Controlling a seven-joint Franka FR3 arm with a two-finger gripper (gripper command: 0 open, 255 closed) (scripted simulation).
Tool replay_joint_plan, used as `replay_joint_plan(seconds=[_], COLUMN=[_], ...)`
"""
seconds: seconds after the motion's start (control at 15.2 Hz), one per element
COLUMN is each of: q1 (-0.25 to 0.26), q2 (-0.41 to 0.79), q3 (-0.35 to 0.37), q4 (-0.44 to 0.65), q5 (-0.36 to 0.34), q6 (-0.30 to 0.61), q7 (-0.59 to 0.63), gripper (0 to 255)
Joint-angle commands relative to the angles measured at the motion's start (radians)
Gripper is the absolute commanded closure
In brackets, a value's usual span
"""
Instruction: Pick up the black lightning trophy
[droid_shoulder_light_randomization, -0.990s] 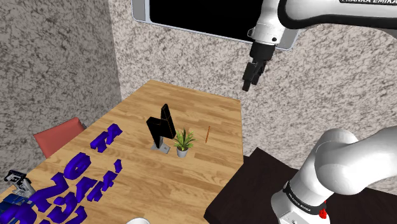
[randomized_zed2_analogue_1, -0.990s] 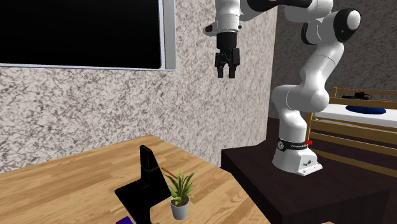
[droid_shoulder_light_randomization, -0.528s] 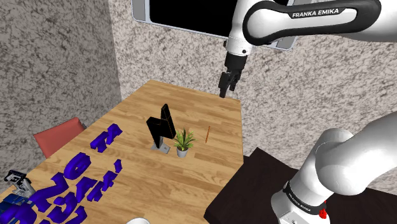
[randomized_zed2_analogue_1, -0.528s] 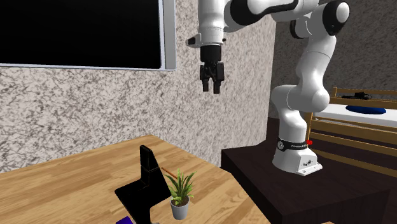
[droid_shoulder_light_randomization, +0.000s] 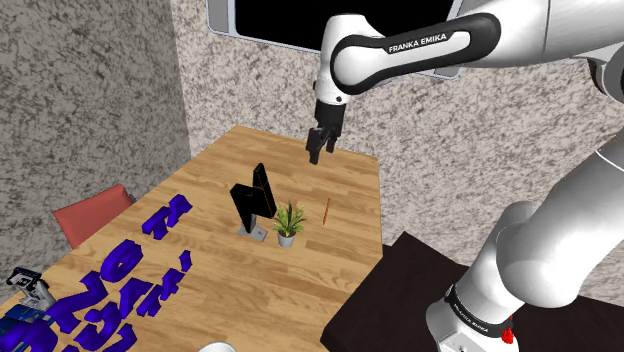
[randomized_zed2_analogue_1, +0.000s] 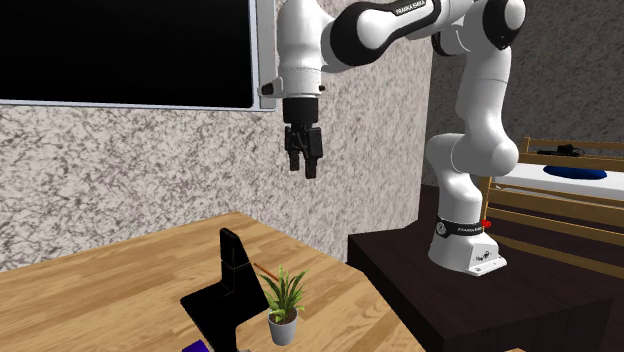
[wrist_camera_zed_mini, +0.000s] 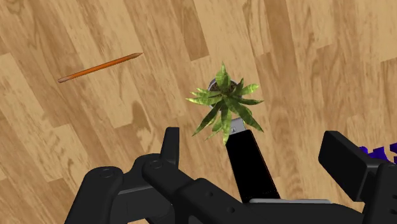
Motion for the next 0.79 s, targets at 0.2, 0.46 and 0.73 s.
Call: replay_joint_plan(seconds=[0.2, 0.46, 0.73], q1=[0.019, 0.033, 0.049], q2=[0.18, 0.328, 0.479], q3=[0.02, 0.033, 0.044], q4=[0.106, 0.217, 0.351], q5=[0.002, -0.002, -0.01], q6=[0.073, 0.108, 0.125], q7=[0.005, 0.008, 0.012], gripper=[0, 0, 0])
